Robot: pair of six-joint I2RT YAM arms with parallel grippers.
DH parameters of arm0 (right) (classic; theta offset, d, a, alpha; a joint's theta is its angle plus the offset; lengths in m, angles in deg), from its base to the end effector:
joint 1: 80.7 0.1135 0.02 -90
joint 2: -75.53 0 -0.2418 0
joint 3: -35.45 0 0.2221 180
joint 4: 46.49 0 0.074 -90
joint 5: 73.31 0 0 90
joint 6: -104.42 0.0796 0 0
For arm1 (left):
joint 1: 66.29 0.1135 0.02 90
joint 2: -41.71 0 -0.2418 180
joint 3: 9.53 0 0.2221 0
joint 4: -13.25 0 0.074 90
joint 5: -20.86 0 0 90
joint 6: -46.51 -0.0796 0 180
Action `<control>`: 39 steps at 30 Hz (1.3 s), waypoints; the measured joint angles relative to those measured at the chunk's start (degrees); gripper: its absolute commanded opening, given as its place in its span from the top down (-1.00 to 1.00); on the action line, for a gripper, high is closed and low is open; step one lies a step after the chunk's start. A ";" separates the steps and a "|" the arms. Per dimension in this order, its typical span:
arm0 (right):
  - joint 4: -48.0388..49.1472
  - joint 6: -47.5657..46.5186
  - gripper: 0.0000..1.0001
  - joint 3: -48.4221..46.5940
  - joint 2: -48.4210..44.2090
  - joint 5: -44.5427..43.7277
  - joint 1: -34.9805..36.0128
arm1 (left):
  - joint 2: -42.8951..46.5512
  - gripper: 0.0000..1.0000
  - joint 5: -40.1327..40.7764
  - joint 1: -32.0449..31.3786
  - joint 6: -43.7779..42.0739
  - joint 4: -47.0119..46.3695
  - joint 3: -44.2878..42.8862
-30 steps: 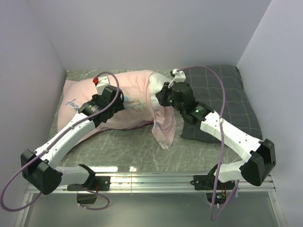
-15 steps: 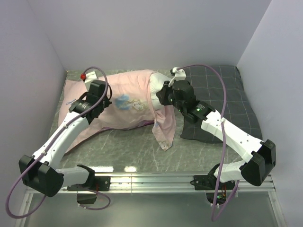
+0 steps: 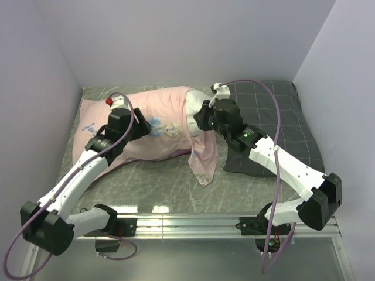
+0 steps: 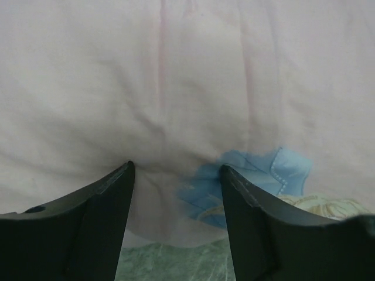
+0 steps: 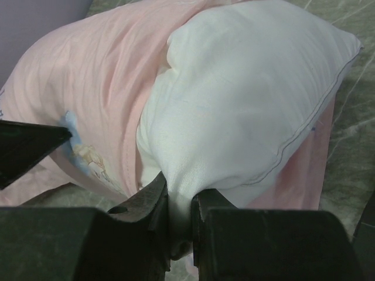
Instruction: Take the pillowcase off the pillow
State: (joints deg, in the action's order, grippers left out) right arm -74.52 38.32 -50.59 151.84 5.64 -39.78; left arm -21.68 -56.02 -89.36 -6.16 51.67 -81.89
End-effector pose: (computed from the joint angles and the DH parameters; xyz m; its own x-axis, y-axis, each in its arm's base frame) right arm 0.2564 0.2021 0.3382 -0.4217 0.1607 -0.8924 -0.3659 0.8703 0.3296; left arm 0.2491 -0.0864 0.2898 -0.4808 -0.4371 -0.7601 -0.1155 0.8909 -0.4393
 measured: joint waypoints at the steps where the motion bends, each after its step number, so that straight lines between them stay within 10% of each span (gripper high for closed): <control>1: -0.44 0.00 1.00 -0.24 0.00 0.00 0.00 | -1.09 -0.09 -0.13 0.00 0.15 -0.68 0.46; 4: -1.66 -0.35 1.00 -0.98 0.00 -0.20 0.00 | -3.13 0.49 -0.13 0.00 0.68 -1.60 0.55; 10: -2.73 -1.07 1.00 -2.08 0.00 -0.94 -0.09 | -3.34 0.99 3.41 0.20 0.61 -0.33 -1.29; 18: -3.21 -1.20 1.00 -2.97 -0.02 -0.83 -1.36 | -3.37 0.99 7.13 8.35 -0.59 3.91 -6.62; 30: -5.90 1.64 1.00 -3.41 -3.65 8.55 -11.50 | -10.16 0.99 -1.53 37.77 -0.15 7.32 -12.72; 37: 2.34 6.25 1.00 14.88 -11.74 12.17 -11.10 | -9.33 0.99 -8.68 38.86 1.75 5.42 -8.87; 39: 4.44 8.31 0.49 22.58 -14.16 11.10 -9.25 | -6.73 0.98 -8.63 37.59 2.51 4.20 -5.07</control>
State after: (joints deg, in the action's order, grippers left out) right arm -70.08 46.63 -28.01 137.68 16.74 -49.02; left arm -28.42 -64.65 -51.77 -3.65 55.86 -86.96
